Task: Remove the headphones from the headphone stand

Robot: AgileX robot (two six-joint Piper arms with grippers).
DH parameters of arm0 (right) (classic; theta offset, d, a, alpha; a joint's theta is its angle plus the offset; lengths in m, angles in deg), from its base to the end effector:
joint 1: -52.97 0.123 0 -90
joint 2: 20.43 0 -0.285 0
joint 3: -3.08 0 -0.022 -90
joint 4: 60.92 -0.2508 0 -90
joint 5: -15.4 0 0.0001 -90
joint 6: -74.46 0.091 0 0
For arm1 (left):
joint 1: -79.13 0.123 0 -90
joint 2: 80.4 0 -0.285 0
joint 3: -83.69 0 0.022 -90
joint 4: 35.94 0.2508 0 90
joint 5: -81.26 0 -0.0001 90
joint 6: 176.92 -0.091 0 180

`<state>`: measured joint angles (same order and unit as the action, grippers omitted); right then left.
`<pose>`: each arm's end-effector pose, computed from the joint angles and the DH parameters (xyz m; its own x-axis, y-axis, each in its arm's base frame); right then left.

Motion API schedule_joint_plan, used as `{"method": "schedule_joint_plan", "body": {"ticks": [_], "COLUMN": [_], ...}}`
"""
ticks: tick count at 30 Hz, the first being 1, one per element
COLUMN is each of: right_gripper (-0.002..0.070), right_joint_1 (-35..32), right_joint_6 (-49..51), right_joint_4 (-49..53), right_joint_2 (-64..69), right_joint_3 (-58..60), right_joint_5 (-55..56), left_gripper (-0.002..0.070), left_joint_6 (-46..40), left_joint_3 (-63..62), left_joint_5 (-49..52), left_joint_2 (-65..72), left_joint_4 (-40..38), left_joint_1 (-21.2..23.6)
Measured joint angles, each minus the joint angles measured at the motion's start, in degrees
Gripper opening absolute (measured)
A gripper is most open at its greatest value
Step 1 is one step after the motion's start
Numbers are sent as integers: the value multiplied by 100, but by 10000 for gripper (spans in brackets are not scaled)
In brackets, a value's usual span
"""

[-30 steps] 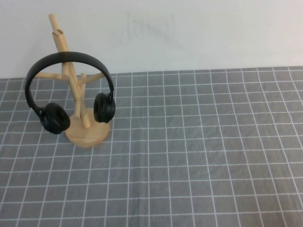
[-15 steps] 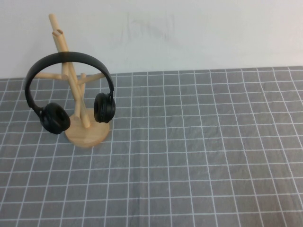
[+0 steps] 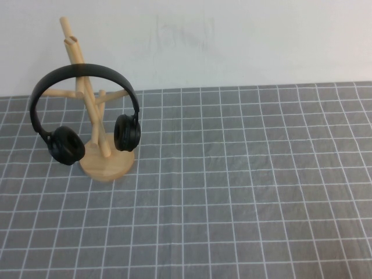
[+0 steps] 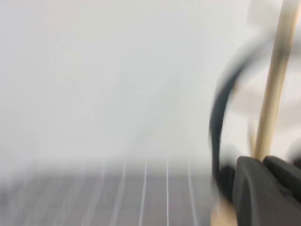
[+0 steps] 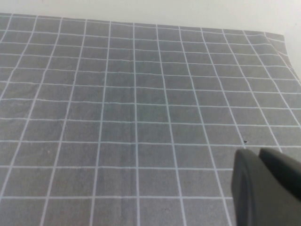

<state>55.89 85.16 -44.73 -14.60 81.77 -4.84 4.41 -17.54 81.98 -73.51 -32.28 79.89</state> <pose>0.0523 -0.0061 0.1758 -0.2446 -0.0913 -0.9653 0.0235 0.9947 -0.1001 0.0563 0.0008 0.2038 0.0625 0.0415 -0.9972 -0.0166 0.9990 0.0405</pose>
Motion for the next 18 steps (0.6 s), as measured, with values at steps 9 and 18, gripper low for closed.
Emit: {"method": "schedule_joint_plan", "body": {"ticks": [9,18], "right_gripper": [-6,-6], "right_joint_1": [0,0], "right_joint_6": [0,0], "right_joint_4": [0,0], "right_joint_2": [0,0], "right_joint_3": [0,0], "right_joint_5": [0,0], "left_gripper": [-3,-3], "left_joint_6": [12,234], "left_joint_3": [0,-304], "left_joint_5": [-2943,-3373], "left_joint_2": [0,0], "left_joint_4": [0,-439], "left_joint_1": [0,0]}}
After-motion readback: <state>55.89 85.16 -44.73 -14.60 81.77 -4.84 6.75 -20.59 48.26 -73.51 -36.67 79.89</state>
